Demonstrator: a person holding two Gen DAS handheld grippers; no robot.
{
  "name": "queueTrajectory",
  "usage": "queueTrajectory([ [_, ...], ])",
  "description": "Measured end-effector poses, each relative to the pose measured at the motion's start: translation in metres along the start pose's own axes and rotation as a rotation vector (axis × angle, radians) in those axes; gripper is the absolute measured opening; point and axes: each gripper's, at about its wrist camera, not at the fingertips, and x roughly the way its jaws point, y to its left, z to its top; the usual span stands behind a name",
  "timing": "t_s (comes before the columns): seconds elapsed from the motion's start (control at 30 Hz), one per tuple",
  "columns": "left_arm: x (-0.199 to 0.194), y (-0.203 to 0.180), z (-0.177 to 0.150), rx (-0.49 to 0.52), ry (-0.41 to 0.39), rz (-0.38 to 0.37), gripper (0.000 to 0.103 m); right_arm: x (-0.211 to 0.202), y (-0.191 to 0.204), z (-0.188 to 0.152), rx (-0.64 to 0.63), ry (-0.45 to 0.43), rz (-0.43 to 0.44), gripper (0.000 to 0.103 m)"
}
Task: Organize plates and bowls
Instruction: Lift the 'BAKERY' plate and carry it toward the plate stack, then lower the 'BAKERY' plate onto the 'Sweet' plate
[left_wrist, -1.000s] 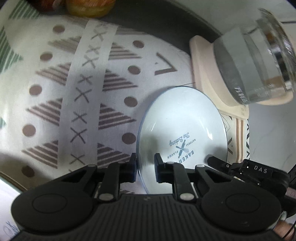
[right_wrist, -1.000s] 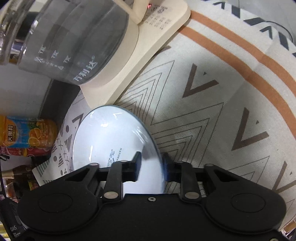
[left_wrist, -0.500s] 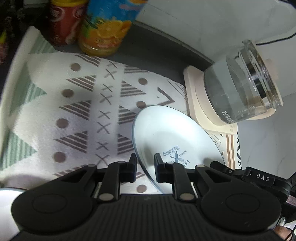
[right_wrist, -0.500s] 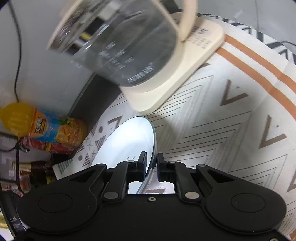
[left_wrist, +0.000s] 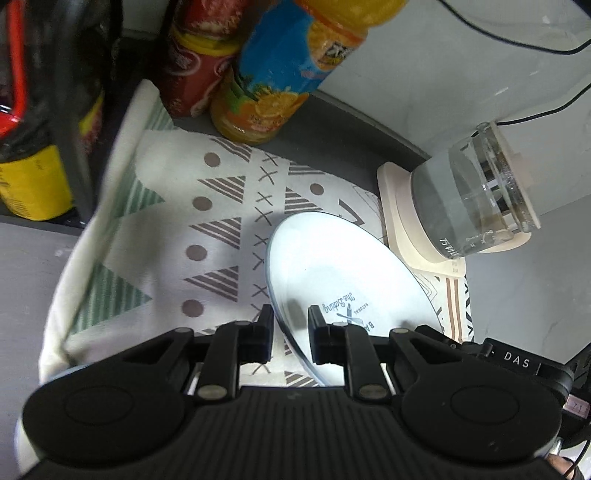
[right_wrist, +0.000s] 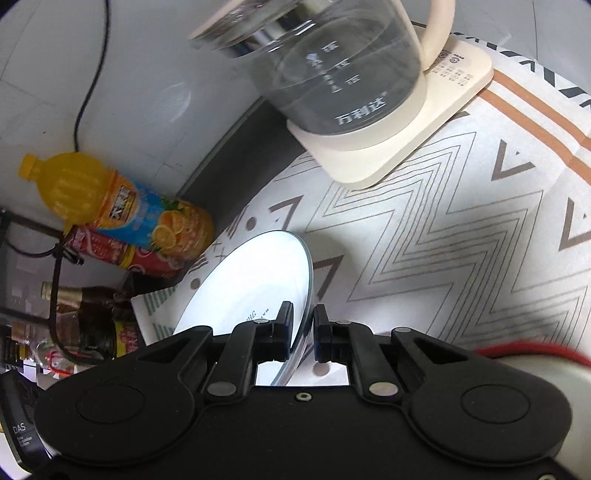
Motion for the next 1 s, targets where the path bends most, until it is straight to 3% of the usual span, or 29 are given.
queueTrajectory([
  [0.6, -0.057, 0.040, -0.035, 0.039, -0.010, -0.050, 0.017, -0.037, 0.034, -0.073, -0.047, -0.071, -0.016, 0.011],
  [1.0, -0.088, 0.064, -0.073, 0.066, -0.015, -0.054, 0.017, -0.064, 0.053, -0.126, -0.156, -0.106, -0.052, 0.011],
])
